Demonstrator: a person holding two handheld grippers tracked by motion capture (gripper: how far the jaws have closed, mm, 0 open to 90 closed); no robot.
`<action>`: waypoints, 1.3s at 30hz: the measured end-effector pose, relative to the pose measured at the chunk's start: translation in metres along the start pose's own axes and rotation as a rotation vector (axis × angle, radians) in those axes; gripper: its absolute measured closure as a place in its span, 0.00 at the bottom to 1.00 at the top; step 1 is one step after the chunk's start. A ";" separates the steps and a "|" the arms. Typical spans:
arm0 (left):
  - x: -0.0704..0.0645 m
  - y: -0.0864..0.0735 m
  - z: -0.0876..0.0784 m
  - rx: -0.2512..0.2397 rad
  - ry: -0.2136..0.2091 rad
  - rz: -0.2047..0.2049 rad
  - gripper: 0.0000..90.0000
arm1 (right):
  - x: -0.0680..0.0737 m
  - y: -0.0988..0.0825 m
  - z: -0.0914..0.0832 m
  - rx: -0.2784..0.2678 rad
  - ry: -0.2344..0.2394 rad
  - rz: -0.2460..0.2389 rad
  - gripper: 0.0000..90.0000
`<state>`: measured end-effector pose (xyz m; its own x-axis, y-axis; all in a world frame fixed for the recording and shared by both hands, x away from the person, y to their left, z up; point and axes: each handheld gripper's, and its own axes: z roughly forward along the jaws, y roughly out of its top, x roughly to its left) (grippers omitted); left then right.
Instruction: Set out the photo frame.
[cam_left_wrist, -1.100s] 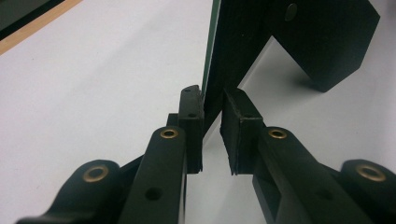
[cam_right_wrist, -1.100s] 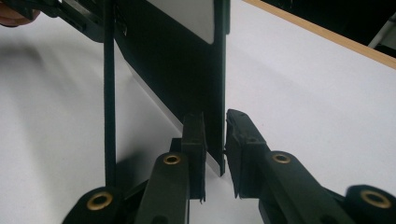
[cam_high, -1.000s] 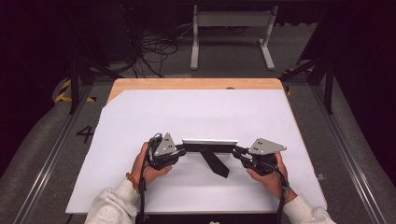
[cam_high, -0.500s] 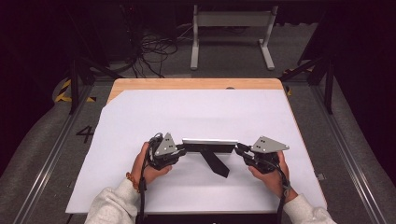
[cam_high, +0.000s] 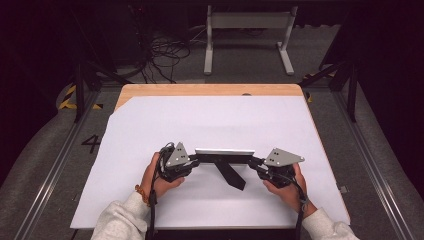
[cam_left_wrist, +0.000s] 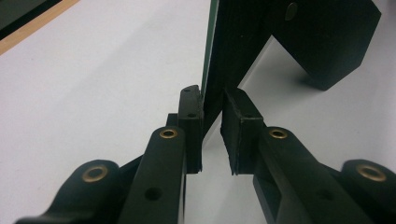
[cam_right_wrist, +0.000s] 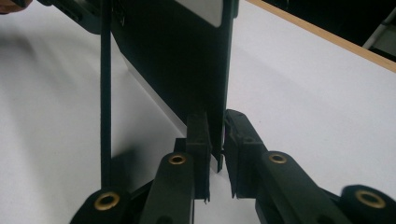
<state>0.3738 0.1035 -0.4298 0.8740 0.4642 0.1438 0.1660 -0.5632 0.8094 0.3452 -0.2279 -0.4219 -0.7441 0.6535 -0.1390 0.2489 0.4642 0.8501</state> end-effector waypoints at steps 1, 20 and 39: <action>0.000 0.000 0.000 0.001 0.002 -0.001 0.87 | -0.001 0.000 0.000 0.002 0.000 -0.002 0.89; -0.004 -0.005 -0.008 0.008 -0.002 -0.008 0.90 | -0.013 0.008 0.018 -0.001 0.003 0.038 0.87; -0.011 -0.003 -0.015 0.004 0.009 0.013 0.85 | -0.014 0.008 0.015 0.024 0.010 0.031 0.82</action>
<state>0.3566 0.1102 -0.4253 0.8718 0.4631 0.1599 0.1564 -0.5723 0.8050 0.3666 -0.2240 -0.4205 -0.7419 0.6618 -0.1075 0.2866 0.4580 0.8415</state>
